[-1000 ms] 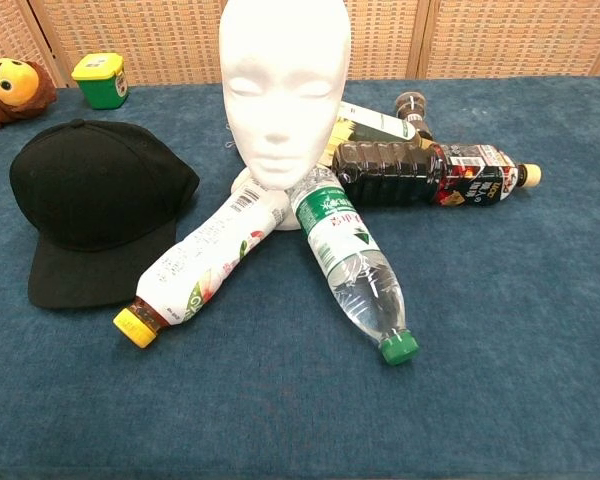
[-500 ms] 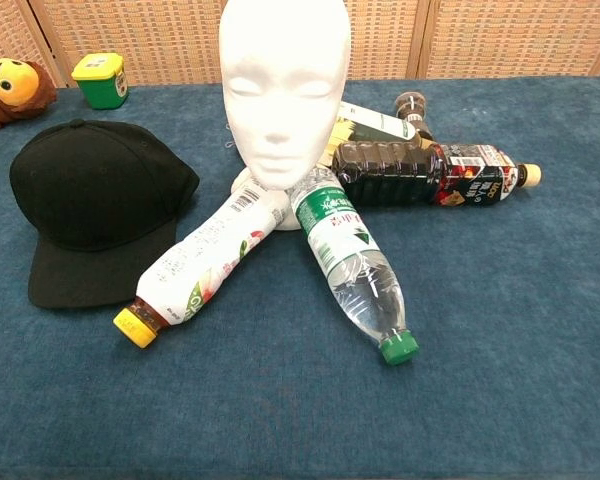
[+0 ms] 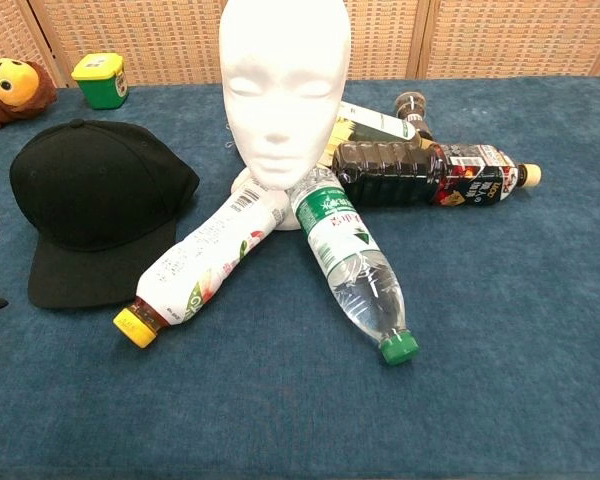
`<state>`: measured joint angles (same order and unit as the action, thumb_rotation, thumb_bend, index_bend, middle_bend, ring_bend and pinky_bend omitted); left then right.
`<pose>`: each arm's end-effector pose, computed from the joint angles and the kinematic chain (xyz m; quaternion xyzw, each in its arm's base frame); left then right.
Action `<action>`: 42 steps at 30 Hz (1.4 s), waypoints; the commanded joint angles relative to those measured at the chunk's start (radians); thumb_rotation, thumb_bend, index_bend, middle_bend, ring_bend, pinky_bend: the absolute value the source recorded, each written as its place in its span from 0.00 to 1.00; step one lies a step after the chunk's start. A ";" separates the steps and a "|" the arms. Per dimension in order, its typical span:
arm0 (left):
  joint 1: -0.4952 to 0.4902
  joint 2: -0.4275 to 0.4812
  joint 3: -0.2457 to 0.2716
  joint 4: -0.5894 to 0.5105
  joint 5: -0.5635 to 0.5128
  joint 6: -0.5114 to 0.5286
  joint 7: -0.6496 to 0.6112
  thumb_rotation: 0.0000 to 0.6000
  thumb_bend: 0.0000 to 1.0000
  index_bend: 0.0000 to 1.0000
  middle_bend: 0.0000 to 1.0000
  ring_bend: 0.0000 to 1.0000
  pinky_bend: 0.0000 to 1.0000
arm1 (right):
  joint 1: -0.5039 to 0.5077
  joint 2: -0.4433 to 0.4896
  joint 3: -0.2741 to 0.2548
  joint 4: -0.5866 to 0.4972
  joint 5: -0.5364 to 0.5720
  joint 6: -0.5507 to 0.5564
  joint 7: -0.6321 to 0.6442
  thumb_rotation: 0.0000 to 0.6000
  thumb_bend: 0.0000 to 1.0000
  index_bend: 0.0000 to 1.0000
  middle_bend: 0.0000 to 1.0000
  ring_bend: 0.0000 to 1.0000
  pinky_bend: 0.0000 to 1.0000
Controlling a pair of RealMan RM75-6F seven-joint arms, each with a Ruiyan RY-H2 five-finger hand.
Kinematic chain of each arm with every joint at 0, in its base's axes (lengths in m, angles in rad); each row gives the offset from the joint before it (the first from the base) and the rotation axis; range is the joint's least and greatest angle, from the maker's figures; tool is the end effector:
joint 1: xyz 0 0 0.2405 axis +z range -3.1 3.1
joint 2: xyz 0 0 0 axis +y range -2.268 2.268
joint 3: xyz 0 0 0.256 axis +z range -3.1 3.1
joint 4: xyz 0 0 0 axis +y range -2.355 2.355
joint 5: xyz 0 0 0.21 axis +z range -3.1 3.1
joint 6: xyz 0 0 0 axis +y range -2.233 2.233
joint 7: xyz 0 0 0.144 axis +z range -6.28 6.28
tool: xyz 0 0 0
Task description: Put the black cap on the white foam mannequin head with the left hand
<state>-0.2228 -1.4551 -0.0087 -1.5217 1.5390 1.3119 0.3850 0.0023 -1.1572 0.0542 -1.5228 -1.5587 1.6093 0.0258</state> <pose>-0.2604 0.2038 0.0285 -0.7143 -0.3307 -0.3395 0.5150 -0.3234 -0.1555 0.1685 0.5747 -0.3536 0.4058 0.6165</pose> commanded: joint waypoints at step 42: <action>-0.082 -0.278 -0.050 0.230 -0.087 -0.028 0.059 1.00 0.14 0.67 0.70 0.56 0.79 | -0.034 -0.011 0.006 0.058 0.014 0.026 0.064 1.00 0.11 0.30 0.35 0.41 0.40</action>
<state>-0.3011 -1.7284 -0.0547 -1.2968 1.4520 1.2813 0.4491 -0.0310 -1.1678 0.0598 -1.4645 -1.5450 1.6344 0.0896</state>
